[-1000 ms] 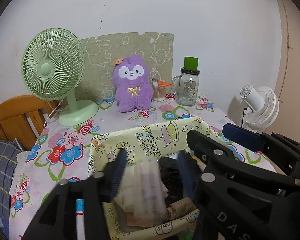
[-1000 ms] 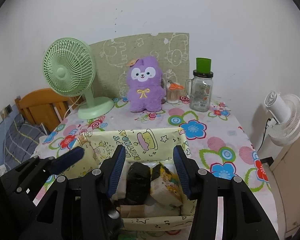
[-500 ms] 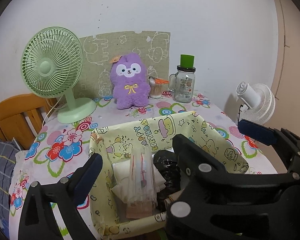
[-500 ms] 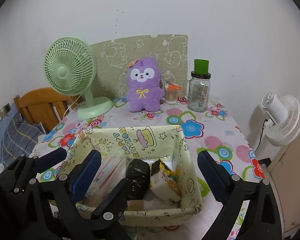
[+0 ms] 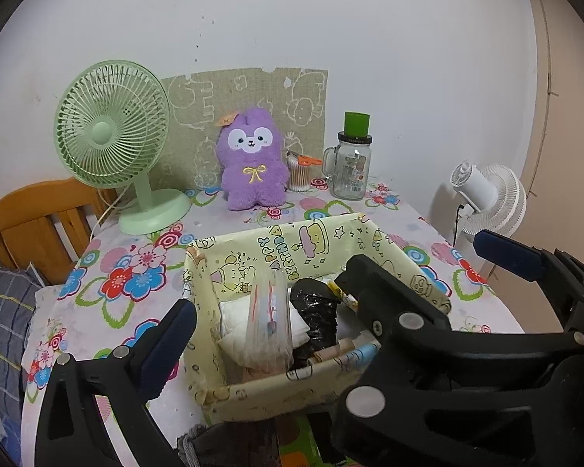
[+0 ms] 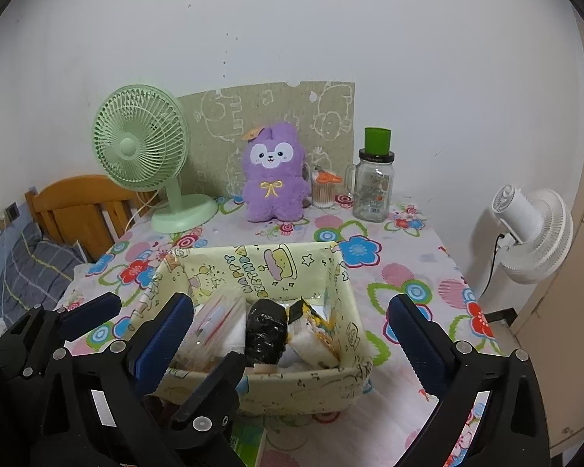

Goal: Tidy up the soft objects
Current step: 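Withdraw both open grippers from the box toward the grey pouch and green tissue pack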

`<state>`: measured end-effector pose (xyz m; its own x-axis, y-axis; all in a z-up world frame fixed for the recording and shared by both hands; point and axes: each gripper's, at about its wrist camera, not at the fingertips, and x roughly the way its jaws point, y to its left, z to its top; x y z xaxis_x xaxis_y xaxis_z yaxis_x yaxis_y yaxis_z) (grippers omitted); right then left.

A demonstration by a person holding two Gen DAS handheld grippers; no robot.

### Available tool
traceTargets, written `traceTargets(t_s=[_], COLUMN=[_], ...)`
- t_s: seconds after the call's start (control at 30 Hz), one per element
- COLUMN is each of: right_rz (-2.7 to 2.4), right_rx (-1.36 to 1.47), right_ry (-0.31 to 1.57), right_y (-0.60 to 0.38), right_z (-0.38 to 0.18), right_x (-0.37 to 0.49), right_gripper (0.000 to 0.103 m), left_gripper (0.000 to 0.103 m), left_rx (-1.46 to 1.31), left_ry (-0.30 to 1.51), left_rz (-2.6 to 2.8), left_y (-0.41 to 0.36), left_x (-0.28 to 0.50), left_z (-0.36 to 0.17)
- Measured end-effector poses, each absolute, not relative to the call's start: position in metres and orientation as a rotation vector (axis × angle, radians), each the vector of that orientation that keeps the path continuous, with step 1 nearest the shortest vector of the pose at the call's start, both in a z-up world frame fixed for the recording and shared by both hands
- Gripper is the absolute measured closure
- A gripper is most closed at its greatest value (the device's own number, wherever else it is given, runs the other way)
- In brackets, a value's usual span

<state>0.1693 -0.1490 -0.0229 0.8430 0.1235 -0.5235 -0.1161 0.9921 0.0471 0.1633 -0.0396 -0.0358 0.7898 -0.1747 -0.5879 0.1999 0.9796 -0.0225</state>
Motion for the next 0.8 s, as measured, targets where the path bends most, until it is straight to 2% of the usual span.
traceTargets(t_s=[0.8], right_rz=[0.145], right_rx=[0.021], right_ry=[0.528], right_y=[-0.146], right_z=[-0.002], right_x=[0.113], right_gripper=[0.0], left_gripper=[0.0], left_rx=[0.053], left_ry=[0.575], left_rz=[-0.207], left_y=[-0.036], left_x=[0.109], left_z=[-0.014])
